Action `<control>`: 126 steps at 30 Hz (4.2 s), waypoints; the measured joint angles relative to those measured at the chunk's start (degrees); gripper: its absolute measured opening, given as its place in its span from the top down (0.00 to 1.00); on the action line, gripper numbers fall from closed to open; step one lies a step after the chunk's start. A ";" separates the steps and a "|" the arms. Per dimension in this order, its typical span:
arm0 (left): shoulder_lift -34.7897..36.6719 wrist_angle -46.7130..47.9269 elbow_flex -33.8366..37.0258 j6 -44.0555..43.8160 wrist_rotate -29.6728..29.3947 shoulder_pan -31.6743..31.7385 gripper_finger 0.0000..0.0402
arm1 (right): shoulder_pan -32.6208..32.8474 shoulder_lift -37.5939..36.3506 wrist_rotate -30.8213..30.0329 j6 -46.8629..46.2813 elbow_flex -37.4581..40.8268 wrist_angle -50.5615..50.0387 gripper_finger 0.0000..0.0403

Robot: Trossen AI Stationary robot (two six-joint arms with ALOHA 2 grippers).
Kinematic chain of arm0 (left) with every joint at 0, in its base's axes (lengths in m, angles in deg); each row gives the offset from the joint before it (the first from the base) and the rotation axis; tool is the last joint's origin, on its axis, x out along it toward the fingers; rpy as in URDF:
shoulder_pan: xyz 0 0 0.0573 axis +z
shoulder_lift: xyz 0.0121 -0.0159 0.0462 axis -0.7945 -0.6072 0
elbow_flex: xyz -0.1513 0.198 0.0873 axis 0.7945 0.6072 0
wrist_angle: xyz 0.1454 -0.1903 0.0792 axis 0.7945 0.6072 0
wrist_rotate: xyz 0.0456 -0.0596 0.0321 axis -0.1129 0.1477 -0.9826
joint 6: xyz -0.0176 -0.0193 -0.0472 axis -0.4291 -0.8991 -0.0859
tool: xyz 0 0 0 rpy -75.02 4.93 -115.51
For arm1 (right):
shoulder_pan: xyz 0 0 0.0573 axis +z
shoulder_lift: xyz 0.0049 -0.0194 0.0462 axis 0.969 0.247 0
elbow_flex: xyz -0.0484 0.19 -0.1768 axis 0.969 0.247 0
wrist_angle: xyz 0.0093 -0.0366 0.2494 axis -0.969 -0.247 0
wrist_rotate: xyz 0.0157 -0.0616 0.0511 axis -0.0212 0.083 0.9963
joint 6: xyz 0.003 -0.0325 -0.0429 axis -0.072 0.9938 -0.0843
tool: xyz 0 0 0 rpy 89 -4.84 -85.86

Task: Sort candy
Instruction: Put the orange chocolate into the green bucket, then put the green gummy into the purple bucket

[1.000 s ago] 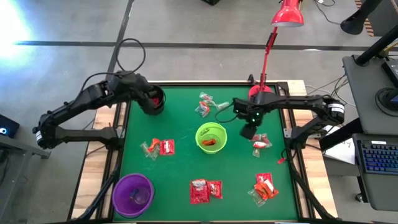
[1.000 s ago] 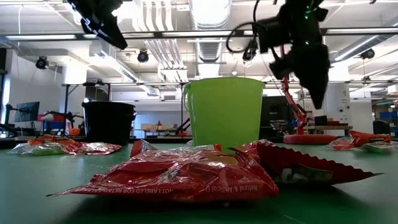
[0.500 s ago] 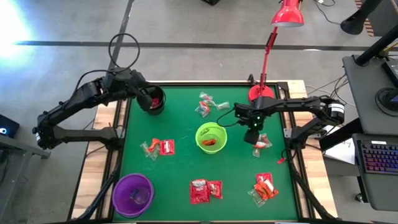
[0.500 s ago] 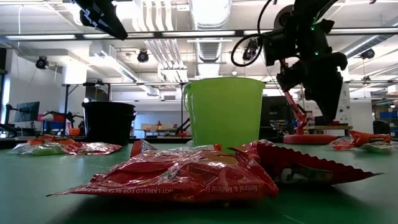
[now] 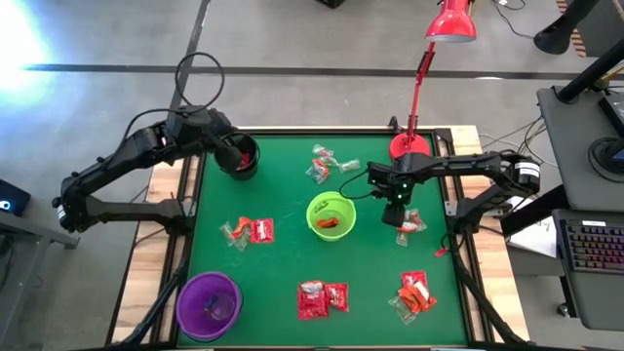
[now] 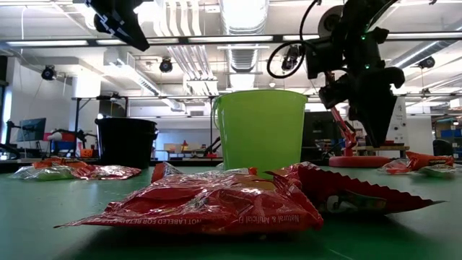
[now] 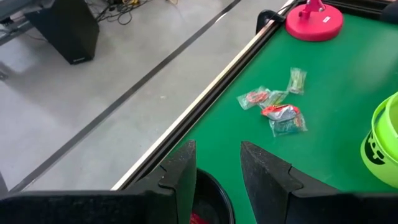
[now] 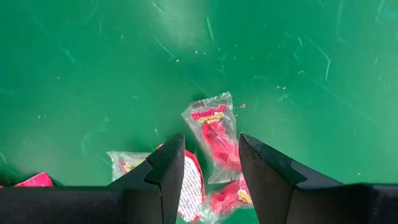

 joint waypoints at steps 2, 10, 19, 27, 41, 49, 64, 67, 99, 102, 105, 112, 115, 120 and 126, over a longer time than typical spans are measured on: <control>-0.03 0.00 0.01 0.00 0.00 -0.01 0.73 | 0.00 0.00 0.27 -1.43 0.16 0.10 0.64; 0.48 0.55 0.01 2.11 0.02 0.01 0.73 | 1.38 -0.04 3.06 -3.83 2.11 -1.99 0.64; 0.62 1.49 0.03 3.02 0.04 0.01 0.73 | 5.57 -0.31 3.79 -6.95 3.47 -2.67 0.64; 0.62 1.51 0.03 3.03 0.10 -0.01 0.73 | 7.06 -0.31 4.47 -7.73 6.45 0.95 0.64; 0.62 1.53 0.05 3.04 0.11 0.01 0.73 | 6.99 -0.44 1.68 -14.74 12.26 5.95 0.83; 0.62 1.53 0.08 3.06 0.11 0.01 0.73 | 6.99 -2.07 1.25 -19.22 10.97 5.12 0.96; 0.62 1.53 0.08 3.04 0.15 -0.01 0.73 | 7.02 -11.56 -2.92 -28.40 -5.29 3.10 0.97; 0.62 1.53 0.08 3.06 0.16 -0.01 0.73 | 6.99 -11.12 -4.66 -28.01 -8.67 6.54 0.97; 1.67 5.95 0.08 4.58 3.92 -0.03 0.73 | 7.02 8.94 0.43 -12.98 -29.36 13.91 0.96; 1.70 5.92 0.08 4.59 5.14 -0.03 0.73 | 7.02 9.87 1.75 -12.90 -31.02 14.03 0.91; 1.70 5.92 0.08 4.97 5.16 -0.01 0.73 | 7.10 9.97 1.95 -12.75 -32.11 14.10 0.85; 1.56 5.87 0.08 6.24 5.16 -0.01 0.73 | 7.13 9.47 1.86 -15.32 -33.33 14.32 0.73; 1.59 5.88 0.08 6.14 5.14 -0.01 0.73 | 7.13 9.38 1.44 -15.54 -33.74 14.33 0.71; 1.59 5.88 0.08 6.24 5.11 -0.01 0.73 | 7.02 9.40 -5.24 -12.67 -33.77 13.92 0.68; 1.59 5.87 0.08 6.14 5.13 -0.01 0.73 | 3.44 9.80 -9.26 -5.31 -33.76 13.41 0.68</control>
